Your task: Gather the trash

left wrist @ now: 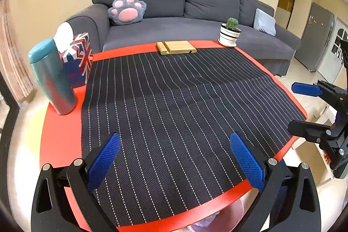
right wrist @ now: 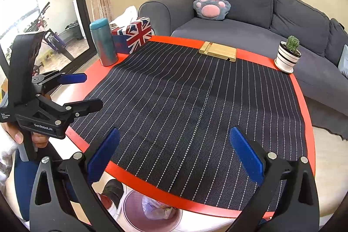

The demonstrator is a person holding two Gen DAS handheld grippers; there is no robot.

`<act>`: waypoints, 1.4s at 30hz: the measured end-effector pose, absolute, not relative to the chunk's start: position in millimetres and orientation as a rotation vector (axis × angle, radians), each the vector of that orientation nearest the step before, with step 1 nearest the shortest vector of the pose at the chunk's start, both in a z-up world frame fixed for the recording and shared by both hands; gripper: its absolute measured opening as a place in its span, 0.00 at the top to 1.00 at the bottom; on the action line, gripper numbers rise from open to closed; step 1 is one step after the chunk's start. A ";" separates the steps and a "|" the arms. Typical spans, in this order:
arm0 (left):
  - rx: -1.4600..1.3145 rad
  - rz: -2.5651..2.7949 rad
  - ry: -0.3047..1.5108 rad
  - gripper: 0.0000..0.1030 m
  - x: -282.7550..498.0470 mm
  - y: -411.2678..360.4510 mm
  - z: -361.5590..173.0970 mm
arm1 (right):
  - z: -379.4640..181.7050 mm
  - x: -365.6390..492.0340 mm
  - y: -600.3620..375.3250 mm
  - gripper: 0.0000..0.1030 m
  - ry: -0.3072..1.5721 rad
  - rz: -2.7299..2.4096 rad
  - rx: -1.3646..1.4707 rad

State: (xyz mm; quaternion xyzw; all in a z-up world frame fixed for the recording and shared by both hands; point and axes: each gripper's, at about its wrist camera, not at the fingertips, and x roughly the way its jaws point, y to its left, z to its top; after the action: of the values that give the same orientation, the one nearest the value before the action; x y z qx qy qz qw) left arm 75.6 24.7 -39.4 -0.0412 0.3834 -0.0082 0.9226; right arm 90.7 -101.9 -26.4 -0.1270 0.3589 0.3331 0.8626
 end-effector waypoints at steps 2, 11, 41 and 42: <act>-0.086 -0.017 0.787 0.06 75.7 24.4 -39.4 | -26.2 90.7 -102.0 0.04 0.752 0.699 -0.267; -0.093 -0.019 0.793 0.06 77.1 24.2 -39.3 | -25.7 91.1 -102.6 0.04 0.751 0.697 -0.270; -0.101 -0.028 0.813 0.06 79.1 23.2 -42.5 | -28.3 91.5 -102.5 0.04 0.756 0.697 -0.271; -0.100 -0.027 0.814 0.06 79.2 23.0 -42.4 | -28.4 91.5 -102.5 0.04 0.756 0.697 -0.271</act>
State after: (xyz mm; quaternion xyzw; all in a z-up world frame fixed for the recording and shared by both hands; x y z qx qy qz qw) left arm 79.2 23.0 -42.4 -0.0486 0.3955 -0.0132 0.9171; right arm 91.5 -102.5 -28.4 -0.1290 0.3603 0.3324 0.8620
